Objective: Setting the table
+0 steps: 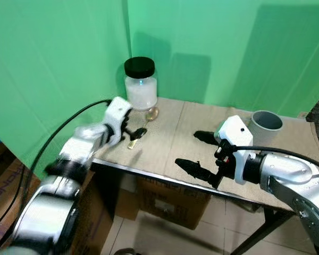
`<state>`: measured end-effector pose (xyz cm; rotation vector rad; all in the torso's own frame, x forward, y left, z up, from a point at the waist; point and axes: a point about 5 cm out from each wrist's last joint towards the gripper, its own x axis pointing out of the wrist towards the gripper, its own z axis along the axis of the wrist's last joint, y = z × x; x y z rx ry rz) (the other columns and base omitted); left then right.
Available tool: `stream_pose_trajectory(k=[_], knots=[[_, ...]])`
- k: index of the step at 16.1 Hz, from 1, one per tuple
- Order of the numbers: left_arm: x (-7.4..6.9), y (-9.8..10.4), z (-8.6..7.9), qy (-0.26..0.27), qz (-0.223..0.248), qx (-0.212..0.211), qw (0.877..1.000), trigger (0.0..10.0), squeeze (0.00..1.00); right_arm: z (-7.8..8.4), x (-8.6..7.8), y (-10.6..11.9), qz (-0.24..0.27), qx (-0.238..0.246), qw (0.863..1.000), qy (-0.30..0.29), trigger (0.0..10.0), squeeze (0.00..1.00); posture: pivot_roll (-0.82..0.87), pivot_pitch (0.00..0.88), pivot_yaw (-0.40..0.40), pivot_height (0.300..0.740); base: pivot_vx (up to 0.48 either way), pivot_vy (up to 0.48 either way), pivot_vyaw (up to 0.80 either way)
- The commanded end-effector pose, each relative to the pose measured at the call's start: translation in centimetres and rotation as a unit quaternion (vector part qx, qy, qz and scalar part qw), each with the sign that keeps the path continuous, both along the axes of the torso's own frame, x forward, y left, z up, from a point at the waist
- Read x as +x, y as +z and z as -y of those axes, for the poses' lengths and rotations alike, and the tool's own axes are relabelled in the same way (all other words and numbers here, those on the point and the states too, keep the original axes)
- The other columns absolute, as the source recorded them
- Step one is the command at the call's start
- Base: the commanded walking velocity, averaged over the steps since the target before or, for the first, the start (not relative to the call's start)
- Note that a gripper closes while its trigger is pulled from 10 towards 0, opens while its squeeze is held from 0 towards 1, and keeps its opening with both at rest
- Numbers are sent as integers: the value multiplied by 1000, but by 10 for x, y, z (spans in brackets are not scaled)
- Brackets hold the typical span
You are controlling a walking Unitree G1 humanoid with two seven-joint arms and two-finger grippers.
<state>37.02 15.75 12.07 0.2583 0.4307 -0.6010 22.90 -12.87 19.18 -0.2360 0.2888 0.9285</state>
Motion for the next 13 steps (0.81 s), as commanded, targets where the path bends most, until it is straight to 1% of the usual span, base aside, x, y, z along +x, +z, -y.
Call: stream_pose_trajectory(k=[1,2,3,4,5,7,8,10,13], knots=[[4,0,0,5,6,22,1000,8745,0,-1,0,3,4,-6,1000,7,10000,0,3,0,31,740,0,0,0],[8,0,0,14,10,33,999,5451,0,0,1,4,5,-8,1000,7,10000,0,-8,0,35,740,0,0,0],[9,0,1,15,9,35,999,5451,0,-1,1,5,5,-8,1000,7,10000,0,-8,0,35,740,0,0,0],[10,0,1,14,12,44,999,4902,0,-1,1,6,5,-9,1000,8,10000,0,-17,0,37,740,0,0,0],[11,-1,2,11,6,45,999,3137,0,-1,-1,6,1,-13,1000,10,10000,0,-23,0,40,740,0,0,0],[10,-5,3,-3,-6,56,998,1765,0,0,-2,5,-5,-20,1000,14,10000,0,-26,0,42,740,0,0,0],[9,-6,3,-6,-10,58,998,745,0,0,-3,5,-10,-27,999,19,10000,0,-27,0,44,740,0,0,0],[10,-6,4,-8,-9,67,998,118,0,1,-4,6,-14,-37,999,26,10000,0,-29,0,45,740,0,0,0],[9,-8,3,-14,-19,76,997,0,0,1,-6,7,-20,-49,998,35,10000,0,-30,0,53,740,0,0,0]])
